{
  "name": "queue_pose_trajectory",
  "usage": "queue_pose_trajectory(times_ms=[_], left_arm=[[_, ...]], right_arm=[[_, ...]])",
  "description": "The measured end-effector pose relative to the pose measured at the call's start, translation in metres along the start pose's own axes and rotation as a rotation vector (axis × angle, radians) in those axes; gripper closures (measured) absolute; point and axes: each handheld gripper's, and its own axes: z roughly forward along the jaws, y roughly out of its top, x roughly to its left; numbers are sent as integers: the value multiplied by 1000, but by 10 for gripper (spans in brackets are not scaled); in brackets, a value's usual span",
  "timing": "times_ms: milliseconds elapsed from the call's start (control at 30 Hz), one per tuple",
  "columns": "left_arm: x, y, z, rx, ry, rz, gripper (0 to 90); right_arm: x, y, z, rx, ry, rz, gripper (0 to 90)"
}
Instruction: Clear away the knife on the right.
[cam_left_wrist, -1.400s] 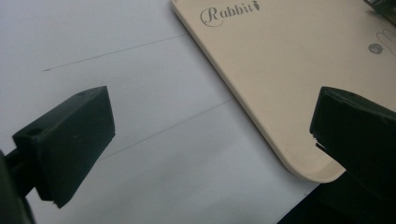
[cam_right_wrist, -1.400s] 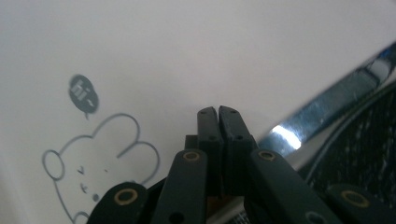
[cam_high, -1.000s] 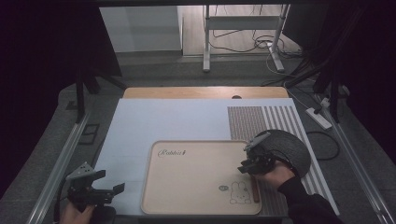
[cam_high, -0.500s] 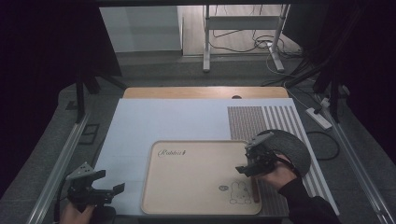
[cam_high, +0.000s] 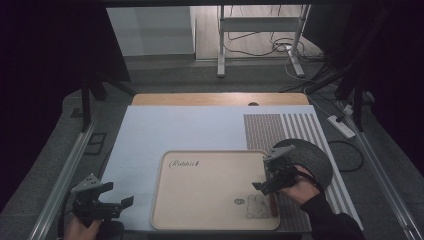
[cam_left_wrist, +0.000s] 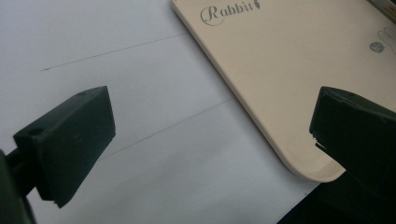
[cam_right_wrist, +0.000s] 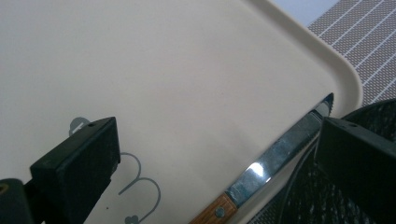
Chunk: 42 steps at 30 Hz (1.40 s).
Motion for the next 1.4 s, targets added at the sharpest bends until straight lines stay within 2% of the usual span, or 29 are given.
queue_pose_trajectory(times_ms=[200, 467, 800, 1400], left_arm=[[0, 0, 0, 0, 0, 0, 2], [0, 0, 0, 1, 1, 0, 3], [0, 0, 0, 4, 1, 0, 3], [0, 0, 0, 8, 5, 1, 3]], right_arm=[[-1, -6, -5, -26, -34, 16, 0], [-2, -13, -16, -73, -52, 40, 0], [-3, -26, -30, -96, -75, 61, 0], [-3, -53, -49, -147, -100, 149, 0]])
